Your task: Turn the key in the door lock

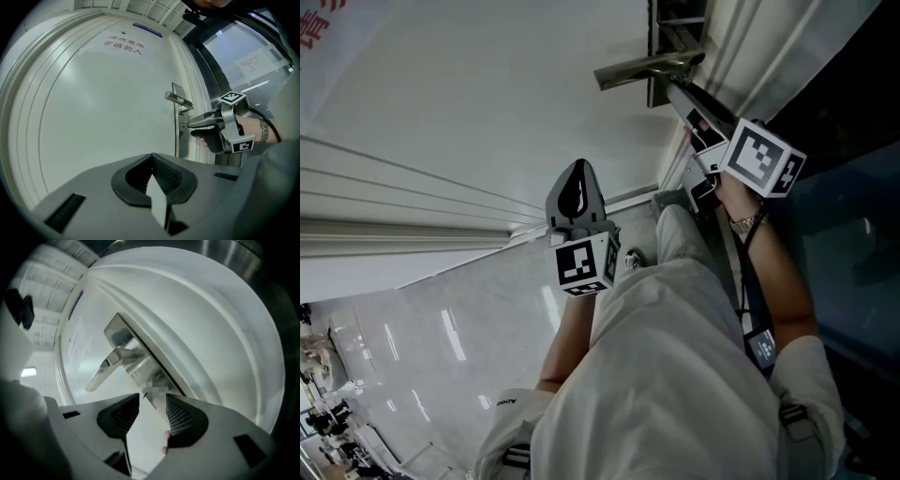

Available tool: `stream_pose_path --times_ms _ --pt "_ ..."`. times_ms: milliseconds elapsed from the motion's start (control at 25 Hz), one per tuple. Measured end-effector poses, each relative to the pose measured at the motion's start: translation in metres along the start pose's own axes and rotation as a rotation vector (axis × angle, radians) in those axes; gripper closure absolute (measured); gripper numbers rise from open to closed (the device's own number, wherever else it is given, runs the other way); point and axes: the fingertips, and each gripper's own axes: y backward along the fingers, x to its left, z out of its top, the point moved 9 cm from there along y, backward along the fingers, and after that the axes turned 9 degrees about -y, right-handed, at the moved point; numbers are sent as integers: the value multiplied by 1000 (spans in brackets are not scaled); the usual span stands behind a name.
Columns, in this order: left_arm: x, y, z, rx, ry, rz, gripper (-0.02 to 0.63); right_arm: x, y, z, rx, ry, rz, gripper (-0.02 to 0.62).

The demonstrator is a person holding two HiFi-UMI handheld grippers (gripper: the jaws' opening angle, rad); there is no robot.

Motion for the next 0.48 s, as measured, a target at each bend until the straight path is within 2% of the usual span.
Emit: stream_pose_path --times_ms 80,360,400,480 --pt "-3 -1 0 -2 -3 -6 600 6 6 0 -1 274 -69 433" --pt "-7 -1 3 -6 -8 -21 600 41 3 -23 24 1372 -347 428" --pt "-7 -1 3 -7 -8 -21 600 42 0 -26 35 1475 -375 428" --pt "-6 -1 2 -6 -6 -16 600 41 -3 -31 61 1582 -396 428"
